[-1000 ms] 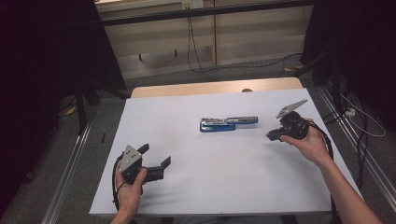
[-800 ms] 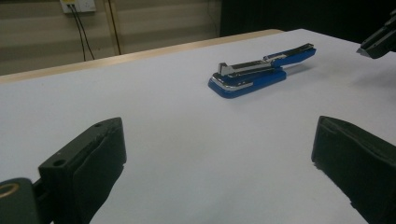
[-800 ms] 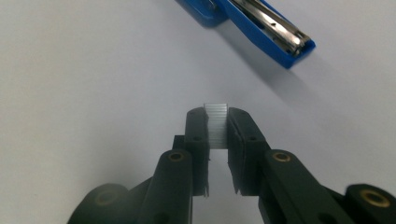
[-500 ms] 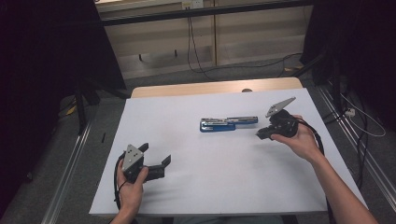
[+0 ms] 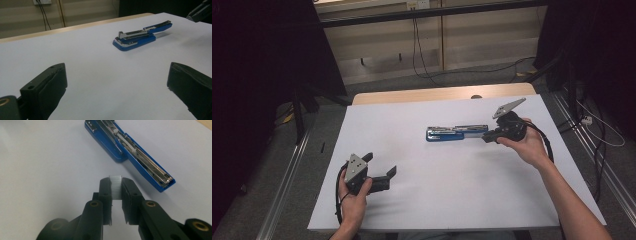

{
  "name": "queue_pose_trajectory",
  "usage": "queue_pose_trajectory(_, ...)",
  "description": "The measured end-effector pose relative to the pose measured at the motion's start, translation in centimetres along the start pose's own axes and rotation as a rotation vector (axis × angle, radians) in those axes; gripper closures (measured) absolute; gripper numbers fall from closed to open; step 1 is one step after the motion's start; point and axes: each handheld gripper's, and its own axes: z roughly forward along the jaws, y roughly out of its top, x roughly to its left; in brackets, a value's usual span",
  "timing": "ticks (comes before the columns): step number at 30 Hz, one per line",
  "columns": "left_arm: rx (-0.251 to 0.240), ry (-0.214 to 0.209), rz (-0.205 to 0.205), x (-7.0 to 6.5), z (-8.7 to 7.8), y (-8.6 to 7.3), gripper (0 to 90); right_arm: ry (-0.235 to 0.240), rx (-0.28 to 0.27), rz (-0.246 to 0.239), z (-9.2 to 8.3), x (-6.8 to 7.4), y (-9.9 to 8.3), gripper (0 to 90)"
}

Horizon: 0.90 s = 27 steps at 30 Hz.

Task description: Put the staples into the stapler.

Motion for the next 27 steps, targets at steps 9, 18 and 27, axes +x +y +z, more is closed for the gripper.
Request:
queue_pose_trajectory(9, 0.012, -0.003, 0.006, 0.0, 0.0, -0.1, 3.0, 0.005, -0.048, -0.029, 0.8, 0.5, 1.7, 79.3)
queue_pose_trajectory(18, 0.005, -0.005, 0.004, 0.0, 0.0, -0.1, 3.0, 0.027, -0.075, -0.030, 1.4, 0.6, 2.9, 79.3)
queue_pose_trajectory(27, 0.013, -0.005, 0.004, -0.1, 0.0, -0.1, 3.1, 0.029, -0.068, -0.036, 2.2, 0.1, 3.6, 79.3)
